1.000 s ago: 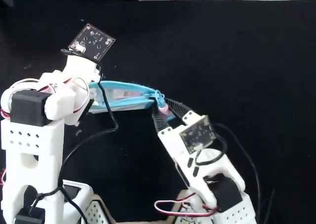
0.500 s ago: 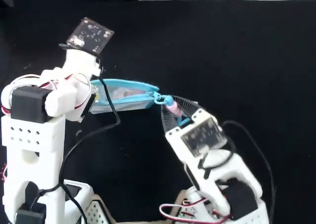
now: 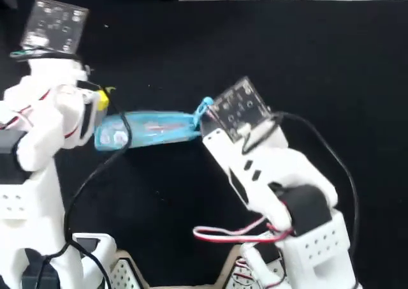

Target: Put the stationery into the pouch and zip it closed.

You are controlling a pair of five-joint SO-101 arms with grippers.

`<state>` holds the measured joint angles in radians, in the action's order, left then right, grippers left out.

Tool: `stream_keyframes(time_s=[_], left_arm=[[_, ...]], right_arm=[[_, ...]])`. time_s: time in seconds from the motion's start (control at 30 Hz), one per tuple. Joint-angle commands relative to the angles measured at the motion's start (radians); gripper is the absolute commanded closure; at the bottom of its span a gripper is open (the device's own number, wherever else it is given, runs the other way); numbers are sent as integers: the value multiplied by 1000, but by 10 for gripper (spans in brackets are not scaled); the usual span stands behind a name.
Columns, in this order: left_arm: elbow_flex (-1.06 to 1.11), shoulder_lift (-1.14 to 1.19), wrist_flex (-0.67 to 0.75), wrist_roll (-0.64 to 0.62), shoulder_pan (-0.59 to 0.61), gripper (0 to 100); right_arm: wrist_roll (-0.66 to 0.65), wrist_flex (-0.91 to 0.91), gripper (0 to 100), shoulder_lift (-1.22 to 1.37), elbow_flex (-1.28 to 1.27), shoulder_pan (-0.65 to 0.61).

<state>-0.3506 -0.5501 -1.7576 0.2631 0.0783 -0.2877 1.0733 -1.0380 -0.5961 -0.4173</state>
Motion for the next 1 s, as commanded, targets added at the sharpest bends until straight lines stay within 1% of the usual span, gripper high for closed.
stream_keyframes(time_s=[0.0,0.17,0.47,0.5,0.6,0.67,0.9,0.97], left_arm=[[-68,-21,-2,-11,41,812],[30,-135,-3,-6,31,812],[335,-457,2,-2,27,812],[374,-468,3,3,13,812],[501,-476,37,43,-84,812],[579,-474,101,44,-120,812],[834,-474,519,35,-68,812],[886,-476,612,-14,-71,812]], right_arm=[[-8,5,988,114,151,11],[-6,12,988,248,285,11],[-6,12,988,400,430,11],[-6,12,988,404,433,11],[-6,14,988,400,432,8],[-6,43,988,386,432,6],[-12,230,988,278,427,9],[-14,279,988,234,427,5]])
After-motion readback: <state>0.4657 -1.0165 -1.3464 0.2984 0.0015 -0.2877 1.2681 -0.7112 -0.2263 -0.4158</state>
